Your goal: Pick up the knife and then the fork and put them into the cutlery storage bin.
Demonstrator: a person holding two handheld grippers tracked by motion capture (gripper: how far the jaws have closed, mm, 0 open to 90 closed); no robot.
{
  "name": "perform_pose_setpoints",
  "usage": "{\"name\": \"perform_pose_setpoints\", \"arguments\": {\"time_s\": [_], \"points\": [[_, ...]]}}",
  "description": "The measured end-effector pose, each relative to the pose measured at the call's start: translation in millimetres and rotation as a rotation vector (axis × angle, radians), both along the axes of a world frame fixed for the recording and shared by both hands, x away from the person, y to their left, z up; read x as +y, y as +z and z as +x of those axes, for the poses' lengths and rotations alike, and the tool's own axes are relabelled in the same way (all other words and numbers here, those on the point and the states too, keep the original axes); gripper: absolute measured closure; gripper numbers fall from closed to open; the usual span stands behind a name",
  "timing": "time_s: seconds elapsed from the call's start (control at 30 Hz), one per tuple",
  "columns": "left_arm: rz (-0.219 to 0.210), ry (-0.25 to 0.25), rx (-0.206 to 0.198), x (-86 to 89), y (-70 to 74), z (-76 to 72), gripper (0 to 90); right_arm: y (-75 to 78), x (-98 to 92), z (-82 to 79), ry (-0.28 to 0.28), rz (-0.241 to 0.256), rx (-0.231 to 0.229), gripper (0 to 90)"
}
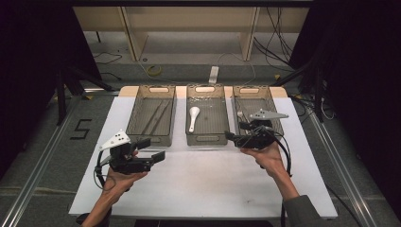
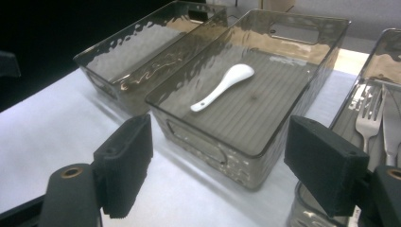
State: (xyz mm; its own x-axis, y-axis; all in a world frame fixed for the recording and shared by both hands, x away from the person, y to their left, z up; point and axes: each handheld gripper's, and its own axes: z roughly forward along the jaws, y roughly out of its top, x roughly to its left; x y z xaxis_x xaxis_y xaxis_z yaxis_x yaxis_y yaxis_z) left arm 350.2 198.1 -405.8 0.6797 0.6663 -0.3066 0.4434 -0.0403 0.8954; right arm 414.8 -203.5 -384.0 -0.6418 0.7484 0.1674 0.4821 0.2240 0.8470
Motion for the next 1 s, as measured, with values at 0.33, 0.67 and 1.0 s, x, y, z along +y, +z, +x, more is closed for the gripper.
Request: {"name": "perform_pose_setpoints", "arguments": {"time_s": [0.33,0.67,1.0], "points": [[0.008,-0.014,0.007,-2.2,-0.5,0.4,14.1,-4.2,1.0,-18.2,0.035,0.033,-0.032,24.4],[0.009,-0.028,0.008,-2.7,-0.6,0.1,14.1,-9.3,-2.6,-29.3,0.041,0.074,-0.051,24.1],[0.012,-0.034,0.011,-4.6,-1.2,-0.3,14.1,-14.8,-7.9,-42.1,0.048,0.089,-0.068,23.2]]}}
